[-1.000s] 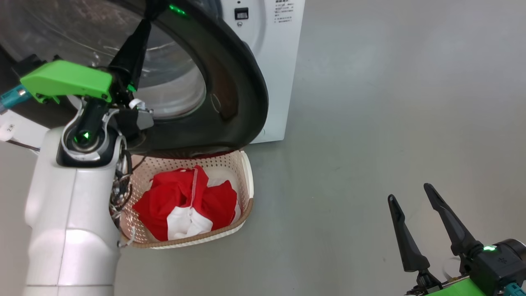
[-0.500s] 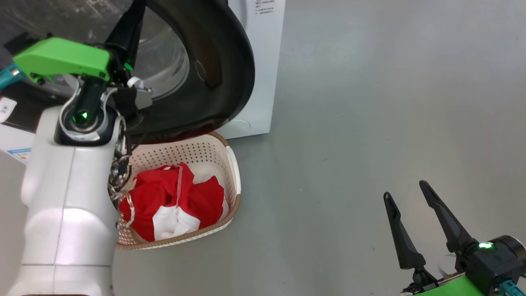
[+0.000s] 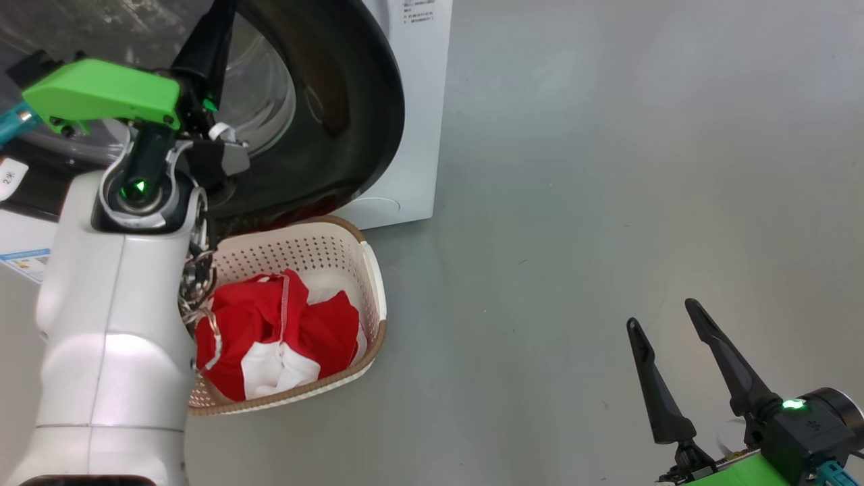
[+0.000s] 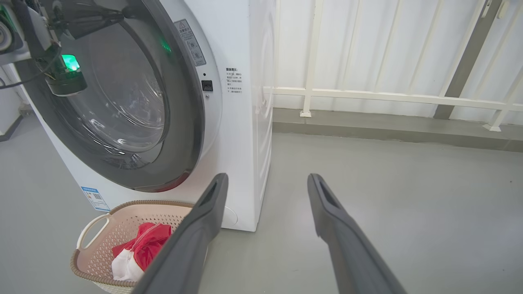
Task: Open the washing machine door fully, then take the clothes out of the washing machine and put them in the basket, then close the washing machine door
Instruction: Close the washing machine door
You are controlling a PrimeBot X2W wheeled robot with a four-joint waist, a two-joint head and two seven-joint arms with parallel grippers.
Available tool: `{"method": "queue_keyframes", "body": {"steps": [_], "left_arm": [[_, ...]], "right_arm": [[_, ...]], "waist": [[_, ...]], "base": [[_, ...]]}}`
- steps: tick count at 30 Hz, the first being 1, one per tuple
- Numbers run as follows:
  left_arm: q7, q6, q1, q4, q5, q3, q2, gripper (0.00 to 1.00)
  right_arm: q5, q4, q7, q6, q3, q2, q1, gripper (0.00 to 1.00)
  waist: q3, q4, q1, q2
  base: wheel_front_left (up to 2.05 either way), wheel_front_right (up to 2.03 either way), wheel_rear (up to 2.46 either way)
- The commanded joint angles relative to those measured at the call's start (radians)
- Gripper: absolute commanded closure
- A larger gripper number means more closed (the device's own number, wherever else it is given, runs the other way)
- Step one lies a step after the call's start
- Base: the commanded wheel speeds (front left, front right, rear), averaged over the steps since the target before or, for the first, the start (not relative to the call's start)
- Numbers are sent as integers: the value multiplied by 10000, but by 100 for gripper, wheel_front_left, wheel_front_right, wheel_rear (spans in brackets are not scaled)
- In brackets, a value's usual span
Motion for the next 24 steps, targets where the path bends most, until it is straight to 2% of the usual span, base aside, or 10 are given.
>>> {"method": "queue_keyframes", "body": {"steps": [1,10,11,12,13,14,18,24], "left_arm": [[-44,-157,-377,-199,108,107,295,100],[-183,-232,179,-330,394,-268,295,100],[-297,-184,275,-380,525,-337,301,78],[-412,-122,367,-441,632,-386,302,60],[-456,-59,466,-511,655,-407,302,14],[-517,4,560,-605,683,-423,301,0],[-911,225,870,-959,894,-416,345,0],[-1706,833,1799,-1877,1036,-126,432,0]], "right_arm": [[-48,-250,-67,50,189,-152,-381,0],[-1,-263,-71,50,99,-152,-249,0],[-2,-261,-66,50,101,-152,-233,0],[-3,-262,-66,50,99,-152,-225,0],[-1,-260,-68,50,89,-152,-219,0],[3,-264,-68,50,78,-152,-213,0],[18,-265,-66,50,36,-152,-193,0],[74,-227,-81,50,-2,-152,-78,0]], "waist": [[-14,7,0,0],[-204,261,0,0],[-222,305,0,0],[-237,355,0,0],[-268,411,0,0],[-289,466,0,0],[-379,627,0,0],[-653,930,0,0]], "base": [[0,0,0],[0,0,0],[0,0,0],[0,0,0],[0,0,0],[0,0,0],[0,0,0],[0,0,0]]}}
